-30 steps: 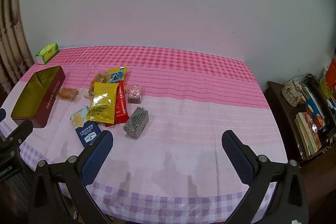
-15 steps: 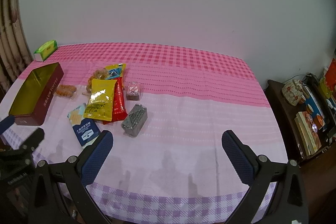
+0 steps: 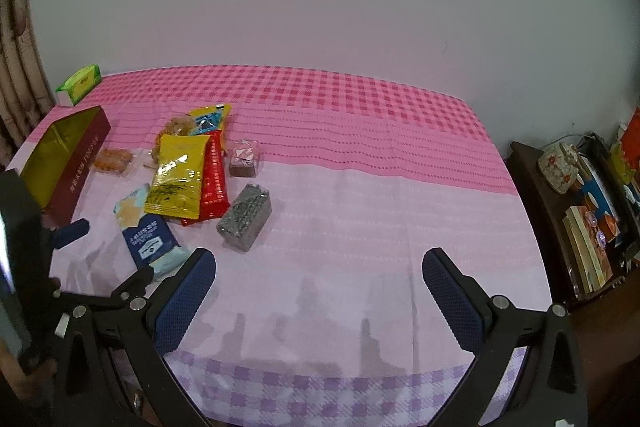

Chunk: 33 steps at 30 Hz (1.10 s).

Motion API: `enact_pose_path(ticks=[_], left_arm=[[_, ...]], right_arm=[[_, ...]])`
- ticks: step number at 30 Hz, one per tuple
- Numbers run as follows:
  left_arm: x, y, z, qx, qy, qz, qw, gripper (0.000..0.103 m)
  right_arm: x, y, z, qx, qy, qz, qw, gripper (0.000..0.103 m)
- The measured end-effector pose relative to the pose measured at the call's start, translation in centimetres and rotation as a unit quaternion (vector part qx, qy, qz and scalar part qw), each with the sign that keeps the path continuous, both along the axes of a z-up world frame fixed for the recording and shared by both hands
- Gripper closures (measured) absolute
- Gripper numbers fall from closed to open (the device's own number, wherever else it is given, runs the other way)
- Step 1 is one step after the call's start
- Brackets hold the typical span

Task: Organize snacks
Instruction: 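Reach the left tool to the blue soda cracker pack and grasp it, then carry the cracker pack with the left tool into the tin and release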

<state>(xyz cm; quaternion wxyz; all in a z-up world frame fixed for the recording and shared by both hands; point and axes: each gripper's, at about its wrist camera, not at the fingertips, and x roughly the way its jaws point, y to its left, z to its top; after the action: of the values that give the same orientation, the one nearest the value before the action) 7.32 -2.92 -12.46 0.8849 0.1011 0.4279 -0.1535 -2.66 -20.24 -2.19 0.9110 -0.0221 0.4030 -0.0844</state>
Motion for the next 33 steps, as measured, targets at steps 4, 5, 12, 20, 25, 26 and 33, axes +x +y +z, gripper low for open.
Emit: enact_pose_path(ticks=[4, 5, 12, 20, 25, 26, 33], left_arm=[[2.3, 1.5, -0.6, -0.064, 0.037, 0.063, 0.9953, 0.000], [2.4, 1.6, -0.6, -0.074, 0.038, 0.079, 0.9935, 0.000], [3.1, -0.8, -1.3, -0.075, 0.053, 0.209, 0.9736, 0.000], [3.1, -3.9, -1.6, -0.025, 0.036, 0.250, 0.9671, 0.024], [2.5, -4.0, -1.4, -0.029, 0.039, 0.211, 0.9762, 0.046], [2.3, -3.7, -1.3, -0.027, 0.040, 0.210, 0.9764, 0.047], [-0.2, -1.1, 0.6, 0.010, 0.018, 0.193, 0.9810, 0.050]], right_arm=[[0.5, -0.4, -0.4, 0.005, 0.004, -0.004, 1.000, 0.000], [0.6, -0.3, -0.6, 0.005, 0.005, -0.003, 1.000, 0.000], [1.1, 1.0, -1.1, 0.003, 0.010, 0.018, 1.000, 0.000], [0.8, 0.7, -0.6, 0.009, 0.003, 0.016, 1.000, 0.000], [0.4, 0.5, -0.1, 0.018, -0.004, 0.017, 1.000, 0.000], [0.3, 0.6, 0.0, 0.018, -0.005, 0.018, 1.000, 0.000], [-0.3, 0.7, 1.1, 0.021, -0.020, 0.017, 0.999, 0.000]])
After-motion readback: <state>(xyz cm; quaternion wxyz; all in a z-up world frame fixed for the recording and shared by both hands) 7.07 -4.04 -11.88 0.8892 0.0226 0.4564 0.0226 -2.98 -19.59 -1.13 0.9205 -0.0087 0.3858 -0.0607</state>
